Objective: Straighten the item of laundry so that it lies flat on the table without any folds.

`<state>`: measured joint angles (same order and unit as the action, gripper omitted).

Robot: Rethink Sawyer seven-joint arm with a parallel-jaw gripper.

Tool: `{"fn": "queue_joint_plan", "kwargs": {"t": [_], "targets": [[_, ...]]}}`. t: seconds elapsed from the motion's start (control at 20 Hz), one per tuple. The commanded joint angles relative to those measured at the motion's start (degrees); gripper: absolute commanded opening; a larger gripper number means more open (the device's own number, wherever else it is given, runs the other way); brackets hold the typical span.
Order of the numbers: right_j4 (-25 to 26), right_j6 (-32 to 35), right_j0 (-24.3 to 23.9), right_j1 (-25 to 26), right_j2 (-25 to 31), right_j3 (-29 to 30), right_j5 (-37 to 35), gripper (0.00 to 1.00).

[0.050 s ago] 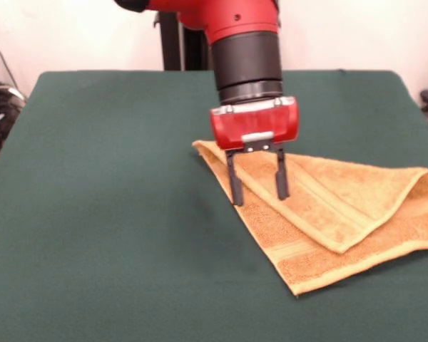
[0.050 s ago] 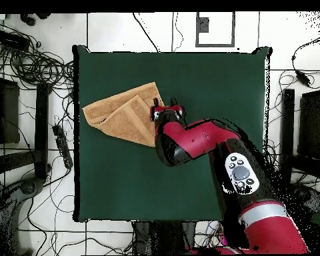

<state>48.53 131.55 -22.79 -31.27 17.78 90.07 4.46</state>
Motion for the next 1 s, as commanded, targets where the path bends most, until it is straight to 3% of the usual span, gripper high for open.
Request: {"fn": "queue_joint_plan", "kwargs": {"t": [0.05, 0.35, 0.45, 0.5, 0.6, 1.0], "targets": [[-3.64, 5.58, 0.57, 2.53, -2.93, -2.31, 0.65, 1.0], [-3.29, 3.58, -1.38, 2.97, -0.05, -1.59, -1.6, 1.0], [-1.57, 0.61, -5.58, 2.97, 6.38, 0.35, -4.01, 1.0], [0.31, -2.67, -9.99, 3.39, 13.16, 2.41, -6.23, 1.0], [2.09, -6.55, -14.63, 4.16, 20.28, 4.77, -8.8, 1.0], [7.91, -8.84, -24.13, 3.8, 33.93, 11.06, -8.36, 1.0]]}}
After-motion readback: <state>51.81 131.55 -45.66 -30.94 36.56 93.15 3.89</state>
